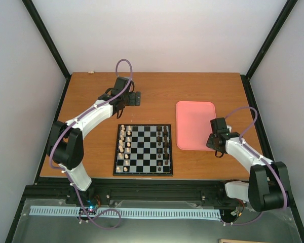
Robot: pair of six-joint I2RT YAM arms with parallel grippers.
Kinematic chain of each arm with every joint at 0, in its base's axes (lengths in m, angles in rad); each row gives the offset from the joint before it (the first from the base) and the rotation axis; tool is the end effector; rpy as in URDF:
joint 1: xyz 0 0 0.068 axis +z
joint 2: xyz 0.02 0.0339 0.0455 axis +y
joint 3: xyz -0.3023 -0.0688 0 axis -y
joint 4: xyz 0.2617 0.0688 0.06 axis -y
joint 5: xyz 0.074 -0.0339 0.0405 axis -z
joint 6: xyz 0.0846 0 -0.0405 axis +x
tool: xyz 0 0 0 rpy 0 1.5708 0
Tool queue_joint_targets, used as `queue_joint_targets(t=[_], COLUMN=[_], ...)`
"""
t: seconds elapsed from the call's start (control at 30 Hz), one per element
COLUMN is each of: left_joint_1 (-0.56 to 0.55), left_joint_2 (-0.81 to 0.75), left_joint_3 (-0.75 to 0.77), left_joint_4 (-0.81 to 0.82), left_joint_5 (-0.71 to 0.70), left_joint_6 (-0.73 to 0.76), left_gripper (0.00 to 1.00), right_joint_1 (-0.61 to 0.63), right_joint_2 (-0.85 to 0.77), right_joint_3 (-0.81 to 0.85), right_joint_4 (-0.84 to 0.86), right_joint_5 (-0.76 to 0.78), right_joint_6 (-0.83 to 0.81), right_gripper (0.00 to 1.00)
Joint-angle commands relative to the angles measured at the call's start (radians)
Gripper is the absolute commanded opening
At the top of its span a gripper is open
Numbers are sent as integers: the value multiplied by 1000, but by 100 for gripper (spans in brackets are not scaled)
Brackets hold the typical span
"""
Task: Set up the chess pieces on the board
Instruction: Pick up the chess piece from the storage box, then place the chess piece on the chessboard.
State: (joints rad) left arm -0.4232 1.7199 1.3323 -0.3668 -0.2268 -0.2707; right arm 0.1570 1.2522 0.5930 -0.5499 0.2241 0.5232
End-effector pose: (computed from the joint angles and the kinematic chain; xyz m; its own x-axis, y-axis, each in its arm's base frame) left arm 0.4125 -0.1649 0.2619 -0.6688 0.0154 -0.7433 0.0747 0.9961 -0.0465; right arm 0.2245 0.0165 0.1414 -0.8376 0.3606 -0.4104 0.3968 0.9179 -0.0032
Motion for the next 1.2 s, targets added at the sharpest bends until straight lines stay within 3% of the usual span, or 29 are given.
queue_joint_targets(t=[0.0, 0.17, 0.4, 0.67, 0.83, 1.17], left_joint_1=[4, 4, 4, 4, 4, 4], left_joint_2=[-9, 5, 12, 16, 7, 12], left_joint_3=[24, 32, 36, 39, 36, 37], left_joint_4=[20, 15, 8, 7, 7, 7], left_joint_5=[5, -6, -16, -14, -14, -13], left_joint_6=[-10, -9, -5, -6, -8, -10], left_gripper=[100, 100, 100, 100, 100, 100], right_joint_1=[-4, 99, 556, 965, 1065, 1137], right_joint_2=[-72, -136, -121, 84, 171, 164], right_joint_3=[-12, 61, 235, 355, 405, 366], right_joint_4=[-1, -73, -265, -387, -413, -364], right_joint_5=[0, -17, 42, 138, 142, 100], right_joint_6=[-8, 3, 138, 315, 350, 385], right_gripper=[3, 3, 3, 3, 3, 3])
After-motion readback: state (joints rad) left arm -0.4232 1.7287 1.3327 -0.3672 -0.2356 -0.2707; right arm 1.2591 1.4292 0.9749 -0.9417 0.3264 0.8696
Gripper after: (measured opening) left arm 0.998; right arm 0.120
